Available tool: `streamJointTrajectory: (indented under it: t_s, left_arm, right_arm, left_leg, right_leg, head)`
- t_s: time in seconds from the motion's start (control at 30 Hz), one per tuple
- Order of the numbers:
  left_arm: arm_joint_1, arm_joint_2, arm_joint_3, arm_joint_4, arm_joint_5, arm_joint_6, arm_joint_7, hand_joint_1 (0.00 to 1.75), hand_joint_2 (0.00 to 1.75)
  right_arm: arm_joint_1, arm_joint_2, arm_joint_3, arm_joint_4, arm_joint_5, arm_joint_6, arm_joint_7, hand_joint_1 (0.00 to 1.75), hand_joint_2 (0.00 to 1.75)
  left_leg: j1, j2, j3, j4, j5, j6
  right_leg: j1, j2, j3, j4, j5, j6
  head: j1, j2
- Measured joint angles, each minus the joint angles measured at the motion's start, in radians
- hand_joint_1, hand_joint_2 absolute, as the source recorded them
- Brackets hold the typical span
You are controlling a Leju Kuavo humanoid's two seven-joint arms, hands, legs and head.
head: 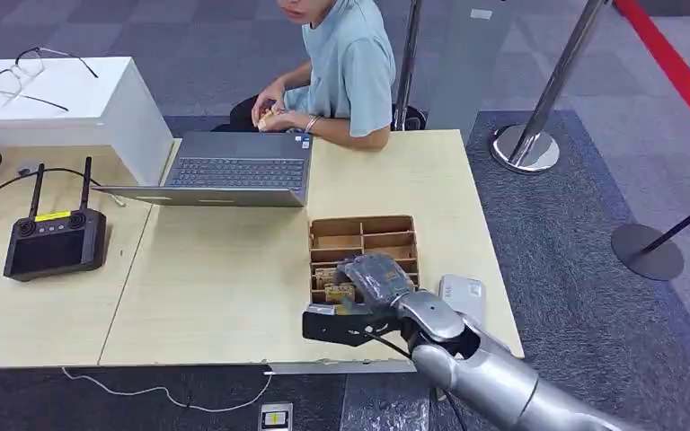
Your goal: Pass the card to the sensor for recognition and then transmit it.
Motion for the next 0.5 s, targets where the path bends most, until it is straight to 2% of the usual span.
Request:
streamJointTrajectory:
  t_s: [0.23,0.33,0.4,0.5]
  left_arm:
    - [0.0,0.0,0.0,0.0,0.001,0.0,0.0,0.0,0.0]
    - [0.0,0.0,0.0,0.0,0.001,0.0,0.0,0.0,0.0]
    - [0.0,0.0,0.0,0.0,0.001,0.0,0.0,0.0,0.0]
    - [0.0,0.0,0.0,0.0,0.001,0.0,0.0,0.0,0.0]
  right_arm:
    - [0.008,-0.003,0.0,0.0,-0.008,-0.001,0.003,1.12,1.75]
    - [0.011,-0.004,0.0,0.0,-0.01,-0.001,0.003,1.15,1.75]
    - [0.011,-0.005,0.0,0.0,-0.01,-0.002,0.004,0.98,1.75]
    - [0.012,-0.007,0.0,0.0,-0.01,-0.002,0.005,0.96,1.75]
  left_leg:
    - [0.0,0.0,0.0,0.0,0.0,0.0]
    - [0.0,0.0,0.0,0.0,0.0,0.0]
    - [0.0,0.0,0.0,0.0,0.0,0.0]
    - [0.0,0.0,0.0,0.0,0.0,0.0]
  right_leg:
    - [0.0,0.0,0.0,0.0,0.0,0.0]
    - [0.0,0.0,0.0,0.0,0.0,0.0]
    - [0.0,0.0,0.0,0.0,0.0,0.0]
    - [0.0,0.0,0.0,0.0,0.0,0.0]
  head:
    - [0.0,0.0]
    - [0.0,0.0]
    - [0.0,0.0]
    - [0.0,0.0]
